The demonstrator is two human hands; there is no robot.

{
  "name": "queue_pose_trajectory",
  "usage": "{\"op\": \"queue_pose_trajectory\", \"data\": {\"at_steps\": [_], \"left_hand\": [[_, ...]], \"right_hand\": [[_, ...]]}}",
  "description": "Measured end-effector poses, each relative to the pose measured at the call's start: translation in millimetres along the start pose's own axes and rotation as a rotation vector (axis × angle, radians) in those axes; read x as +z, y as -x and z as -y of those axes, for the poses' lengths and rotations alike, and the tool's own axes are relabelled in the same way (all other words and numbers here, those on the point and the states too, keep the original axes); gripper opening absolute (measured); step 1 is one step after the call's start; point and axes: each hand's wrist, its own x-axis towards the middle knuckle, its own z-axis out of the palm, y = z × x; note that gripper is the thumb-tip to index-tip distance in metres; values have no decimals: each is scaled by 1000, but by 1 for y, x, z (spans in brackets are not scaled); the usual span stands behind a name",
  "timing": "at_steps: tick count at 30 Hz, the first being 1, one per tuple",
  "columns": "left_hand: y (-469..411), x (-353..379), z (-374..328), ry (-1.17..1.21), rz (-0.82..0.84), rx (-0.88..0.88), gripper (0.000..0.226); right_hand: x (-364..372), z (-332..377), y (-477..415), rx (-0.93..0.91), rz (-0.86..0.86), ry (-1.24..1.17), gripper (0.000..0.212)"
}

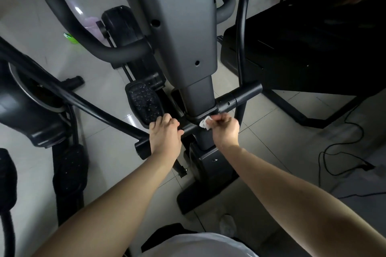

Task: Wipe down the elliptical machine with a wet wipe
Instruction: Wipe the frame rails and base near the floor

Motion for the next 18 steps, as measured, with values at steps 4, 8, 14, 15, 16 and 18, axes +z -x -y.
{"op": "queue_pose_trajectory", "data": {"at_steps": [4,8,14,15,16,18], "left_hand": [[-1,0,0,-11,4,-5,27],[0,0,0,-9,11,-15,27],[-1,1,0,-22,3,0,24],[-1,1,0,-23,4,4,24],[-1,0,1,-22,4,6,25],[0,1,0,-23,-4,8,24]], "right_hand": [[-14,1,-24,15,-108,38,8],[-8,-7,-19,65,-251,-34,9],[26,-31,24,96,24,20,10],[20,-27,18,93,18,1,11],[11,-22,10,90,-12,-39,12],[-9,-11,-12,58,-136,-83,12]]}}
